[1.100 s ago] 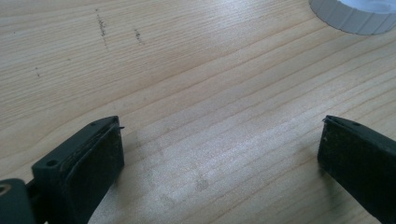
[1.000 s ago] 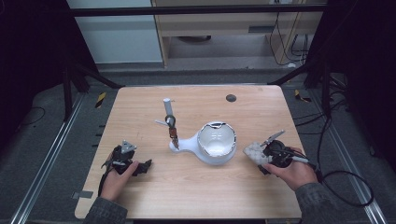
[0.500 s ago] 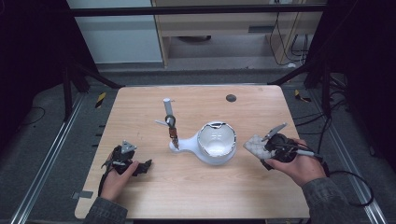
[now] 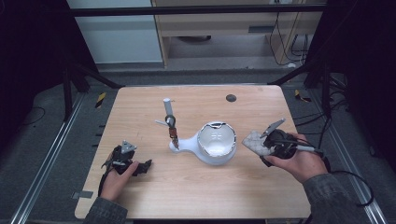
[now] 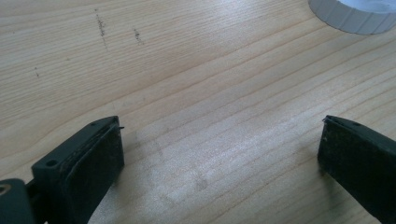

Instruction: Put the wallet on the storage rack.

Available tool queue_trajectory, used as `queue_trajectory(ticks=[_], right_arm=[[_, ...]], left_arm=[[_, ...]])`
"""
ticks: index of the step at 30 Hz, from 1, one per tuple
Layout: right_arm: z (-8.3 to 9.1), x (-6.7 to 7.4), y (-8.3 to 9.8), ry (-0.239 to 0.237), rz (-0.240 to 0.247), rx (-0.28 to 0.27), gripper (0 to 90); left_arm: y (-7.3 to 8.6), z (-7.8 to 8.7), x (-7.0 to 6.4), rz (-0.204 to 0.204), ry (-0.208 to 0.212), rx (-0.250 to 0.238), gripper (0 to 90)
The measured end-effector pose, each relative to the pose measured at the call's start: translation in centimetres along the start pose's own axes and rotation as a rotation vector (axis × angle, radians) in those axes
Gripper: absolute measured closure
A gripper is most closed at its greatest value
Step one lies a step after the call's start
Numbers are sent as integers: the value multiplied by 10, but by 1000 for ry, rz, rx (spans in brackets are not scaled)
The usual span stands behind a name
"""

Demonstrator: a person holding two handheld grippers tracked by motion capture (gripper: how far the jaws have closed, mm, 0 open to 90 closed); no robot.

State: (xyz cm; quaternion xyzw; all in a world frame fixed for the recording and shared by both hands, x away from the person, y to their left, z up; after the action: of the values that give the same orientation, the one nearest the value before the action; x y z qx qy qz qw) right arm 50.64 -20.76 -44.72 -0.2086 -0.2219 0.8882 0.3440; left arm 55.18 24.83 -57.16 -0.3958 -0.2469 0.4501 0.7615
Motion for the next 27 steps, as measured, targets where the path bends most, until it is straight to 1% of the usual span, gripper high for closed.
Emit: queue_trajectory(ticks=[14,27], right_arm=[[10,1,-13,8,47,-6,311],[8,10,-27,-3,82,-21,312]], left_arm=[[0,0,0,0,0,0,0],[0,0,0,0,0,0,0]])
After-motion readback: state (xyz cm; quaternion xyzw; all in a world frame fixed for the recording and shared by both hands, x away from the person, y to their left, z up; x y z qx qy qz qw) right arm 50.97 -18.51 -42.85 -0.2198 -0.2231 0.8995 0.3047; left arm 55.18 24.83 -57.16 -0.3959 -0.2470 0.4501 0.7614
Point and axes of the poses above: each handheld gripper's, and its own axes: z roughly backward along the jaws, y roughly out of its underside, x roughly to its left, the point moved 9 cm from there along -z, roughly forward along the jaws, and after that the axes turned 10 degrees about -x, right-handed, at the moved point
